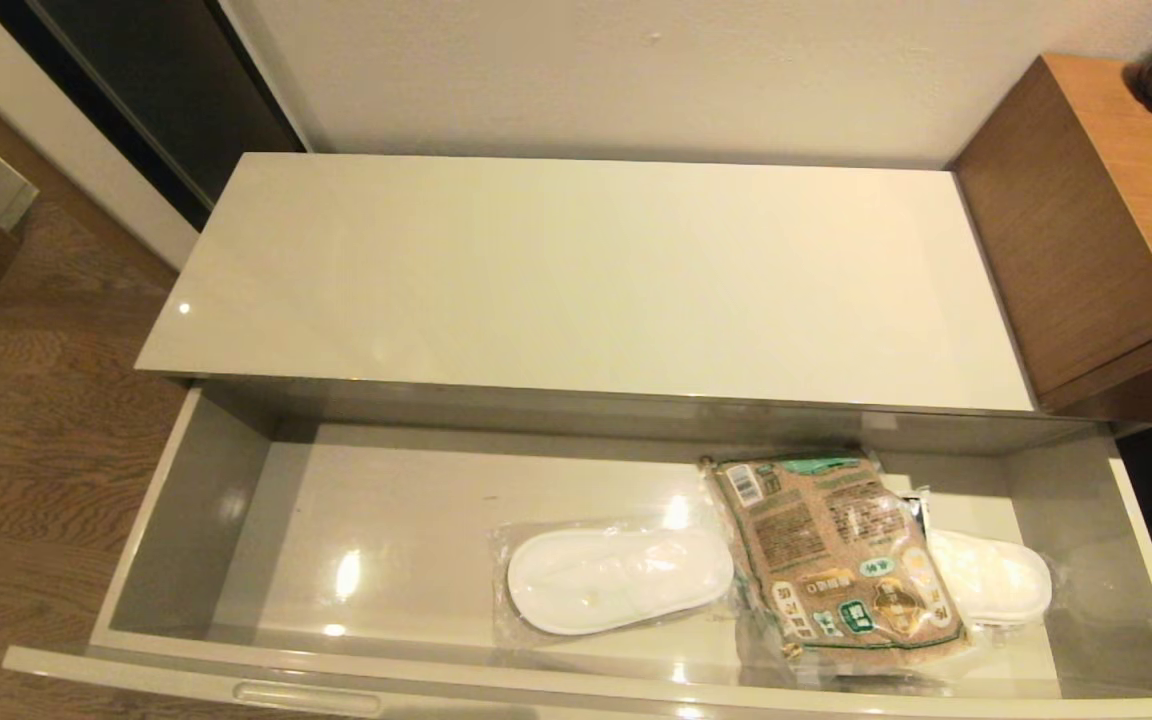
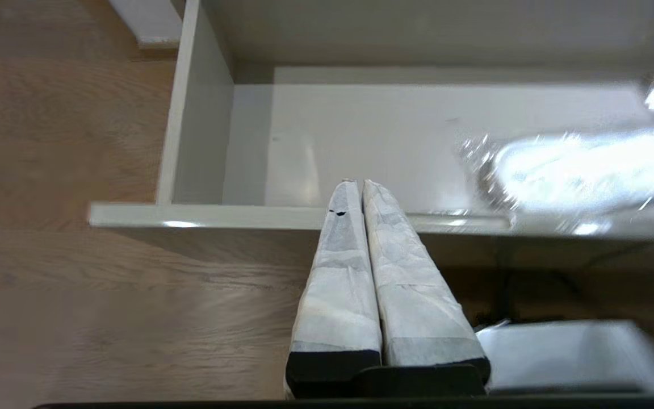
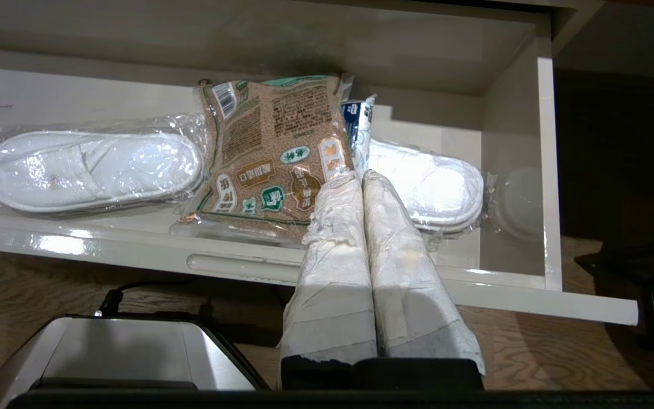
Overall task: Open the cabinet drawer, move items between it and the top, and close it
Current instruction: Take out the disposable slippers from the drawer
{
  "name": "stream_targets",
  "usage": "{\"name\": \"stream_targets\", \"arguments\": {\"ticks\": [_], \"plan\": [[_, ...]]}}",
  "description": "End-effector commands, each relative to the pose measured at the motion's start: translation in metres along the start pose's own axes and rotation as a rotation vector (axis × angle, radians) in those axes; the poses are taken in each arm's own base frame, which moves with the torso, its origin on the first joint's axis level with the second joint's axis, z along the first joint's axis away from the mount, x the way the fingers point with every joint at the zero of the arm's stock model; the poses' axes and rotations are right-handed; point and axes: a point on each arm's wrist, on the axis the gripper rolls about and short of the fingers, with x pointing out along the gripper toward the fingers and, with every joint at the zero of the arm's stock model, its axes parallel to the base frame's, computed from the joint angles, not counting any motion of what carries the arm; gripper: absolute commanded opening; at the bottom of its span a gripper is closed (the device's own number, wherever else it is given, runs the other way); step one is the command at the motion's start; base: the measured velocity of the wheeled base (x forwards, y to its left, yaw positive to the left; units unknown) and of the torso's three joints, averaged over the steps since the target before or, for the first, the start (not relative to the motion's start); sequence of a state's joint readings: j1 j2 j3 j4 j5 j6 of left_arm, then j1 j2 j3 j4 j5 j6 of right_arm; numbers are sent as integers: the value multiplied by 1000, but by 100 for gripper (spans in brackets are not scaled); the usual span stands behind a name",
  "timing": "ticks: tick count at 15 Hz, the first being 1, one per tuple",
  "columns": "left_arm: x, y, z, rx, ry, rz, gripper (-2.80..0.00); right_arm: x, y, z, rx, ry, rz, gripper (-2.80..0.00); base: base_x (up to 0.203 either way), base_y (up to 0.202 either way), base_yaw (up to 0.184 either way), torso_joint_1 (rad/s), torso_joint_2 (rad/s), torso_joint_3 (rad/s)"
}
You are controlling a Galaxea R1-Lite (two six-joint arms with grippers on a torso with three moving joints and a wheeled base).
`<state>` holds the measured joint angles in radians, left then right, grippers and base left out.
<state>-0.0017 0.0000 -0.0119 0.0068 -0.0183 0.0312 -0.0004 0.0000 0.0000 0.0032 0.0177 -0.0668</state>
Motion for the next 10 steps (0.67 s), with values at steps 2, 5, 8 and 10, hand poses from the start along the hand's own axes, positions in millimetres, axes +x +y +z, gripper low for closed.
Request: {"name": "stream_targets", "arguments": {"ticks": [2,5,8,10], "plan": [[1,0,0,-66,-10,13,-280,0,0,0,-2,2,0,-280,0,0,0,0,0,0],[1,0,0,-57,-10,14,-280,0,0,-1,-1,4,1,-280,0,0,0,0,0,0],[1,0,0,-59,-12,12,-280,0,0,-1,1,6,2,-280,0,0,0,0,0,0],[1,0,0,-59,-12,13,-280,0,0,0,21,4,-9,-280,0,0,0,0,0,0]]}}
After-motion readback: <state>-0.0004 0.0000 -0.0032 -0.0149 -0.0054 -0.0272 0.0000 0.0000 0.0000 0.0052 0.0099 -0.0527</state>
